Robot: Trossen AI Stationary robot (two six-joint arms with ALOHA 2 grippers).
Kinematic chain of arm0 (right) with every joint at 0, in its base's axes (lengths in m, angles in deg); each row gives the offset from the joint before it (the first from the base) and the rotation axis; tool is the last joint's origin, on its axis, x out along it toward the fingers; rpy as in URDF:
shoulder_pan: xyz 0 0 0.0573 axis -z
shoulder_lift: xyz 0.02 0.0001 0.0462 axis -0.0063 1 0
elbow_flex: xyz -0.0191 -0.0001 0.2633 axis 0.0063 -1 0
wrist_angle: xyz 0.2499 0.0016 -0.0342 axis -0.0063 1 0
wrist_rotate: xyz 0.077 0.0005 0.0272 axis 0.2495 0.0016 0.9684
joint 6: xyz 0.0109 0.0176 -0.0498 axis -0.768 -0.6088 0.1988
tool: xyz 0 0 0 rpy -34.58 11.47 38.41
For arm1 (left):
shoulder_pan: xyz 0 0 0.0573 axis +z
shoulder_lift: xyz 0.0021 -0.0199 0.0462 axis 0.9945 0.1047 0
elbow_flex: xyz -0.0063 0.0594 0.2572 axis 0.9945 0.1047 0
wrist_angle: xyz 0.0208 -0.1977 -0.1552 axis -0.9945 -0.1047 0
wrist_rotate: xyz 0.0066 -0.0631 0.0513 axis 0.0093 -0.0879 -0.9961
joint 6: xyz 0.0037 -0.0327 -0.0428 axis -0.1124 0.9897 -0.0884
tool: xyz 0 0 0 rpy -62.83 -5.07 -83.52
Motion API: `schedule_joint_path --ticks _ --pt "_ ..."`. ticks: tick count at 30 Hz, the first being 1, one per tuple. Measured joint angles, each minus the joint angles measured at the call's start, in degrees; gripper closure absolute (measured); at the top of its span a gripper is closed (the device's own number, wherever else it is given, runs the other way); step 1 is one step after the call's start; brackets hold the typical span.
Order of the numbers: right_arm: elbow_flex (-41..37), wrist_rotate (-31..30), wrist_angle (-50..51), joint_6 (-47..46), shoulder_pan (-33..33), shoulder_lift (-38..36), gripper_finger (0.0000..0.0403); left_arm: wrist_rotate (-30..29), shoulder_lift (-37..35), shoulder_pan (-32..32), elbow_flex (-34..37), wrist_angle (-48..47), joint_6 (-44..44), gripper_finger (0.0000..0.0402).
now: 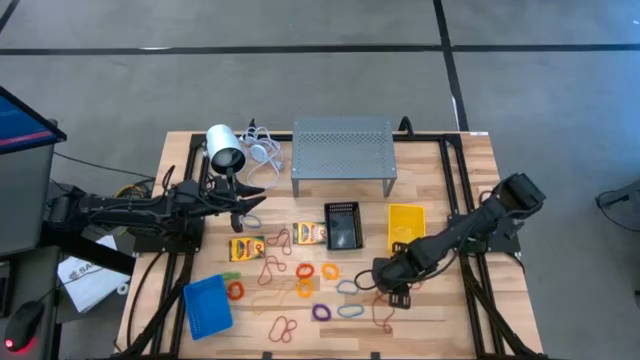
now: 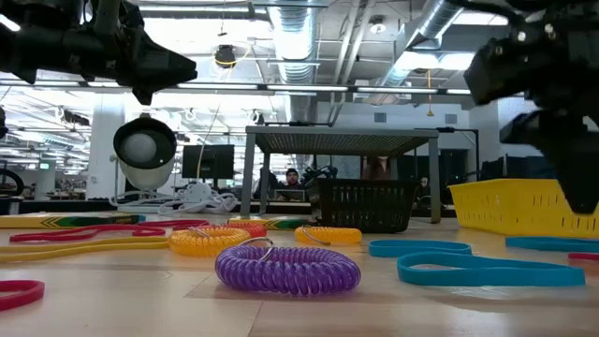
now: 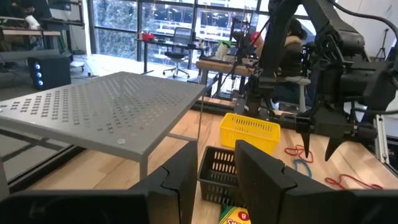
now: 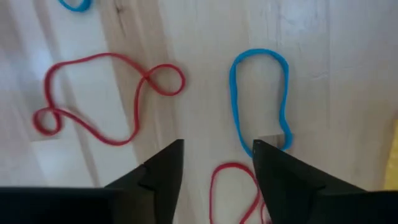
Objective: Pick & Place Office Desk Supplies
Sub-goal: Put the blue rubber band into the yellow basket
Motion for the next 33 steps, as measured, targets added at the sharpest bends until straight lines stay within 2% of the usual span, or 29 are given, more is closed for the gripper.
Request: schedule_joint_path --ticks 5,20,33 --pt "0.0 -0.2 0.0 0.1 -0.5 2.6 0.0211 0.0 0.0 0.0 0.0 -0.2 0.0 0.0298" --pt "0.0 -1.8 -2.1 3.1 0.4 4.3 0.0292 0.0 0.0 0.0 0.0 -0.8 0.0 0.0298" --pt "-2.6 -3.6 -7.1 3.0 0.2 4.2 0.0312 0.0 0.0 0.0 0.0 -2.5 0.0 0.0298"
